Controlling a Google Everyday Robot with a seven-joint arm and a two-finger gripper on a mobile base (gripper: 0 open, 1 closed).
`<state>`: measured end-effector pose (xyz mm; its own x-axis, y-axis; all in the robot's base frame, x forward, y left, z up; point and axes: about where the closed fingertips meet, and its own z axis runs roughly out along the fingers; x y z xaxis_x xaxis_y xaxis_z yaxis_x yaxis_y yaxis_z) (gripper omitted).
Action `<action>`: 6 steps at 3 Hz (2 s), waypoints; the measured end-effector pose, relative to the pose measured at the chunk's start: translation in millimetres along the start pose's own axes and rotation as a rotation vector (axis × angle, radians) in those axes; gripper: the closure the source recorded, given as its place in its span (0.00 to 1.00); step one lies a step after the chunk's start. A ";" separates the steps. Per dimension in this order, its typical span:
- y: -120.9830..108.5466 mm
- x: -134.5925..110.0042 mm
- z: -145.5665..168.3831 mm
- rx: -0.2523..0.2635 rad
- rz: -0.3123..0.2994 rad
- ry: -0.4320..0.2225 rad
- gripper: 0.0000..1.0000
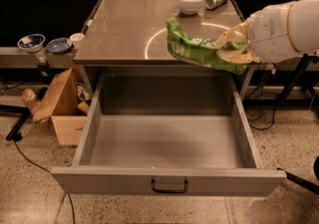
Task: Place green rice chip bag into top drawer
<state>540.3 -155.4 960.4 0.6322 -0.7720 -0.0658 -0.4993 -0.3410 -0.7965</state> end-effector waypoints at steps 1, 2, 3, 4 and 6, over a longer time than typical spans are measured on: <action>30.5 -5.3 25.3 -0.031 -0.002 0.021 1.00; 61.5 -3.8 58.2 -0.075 0.000 0.044 1.00; 89.2 0.4 86.9 -0.118 0.006 0.065 1.00; 114.5 0.0 109.0 -0.165 0.015 0.074 1.00; 155.6 -3.1 132.6 -0.258 0.028 0.079 1.00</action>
Offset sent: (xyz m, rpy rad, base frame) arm 0.0109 0.0160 -0.1473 -0.1252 0.0822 -0.0606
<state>539.2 -134.8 757.0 0.5731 -0.8189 -0.0305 -0.6565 -0.4365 -0.6151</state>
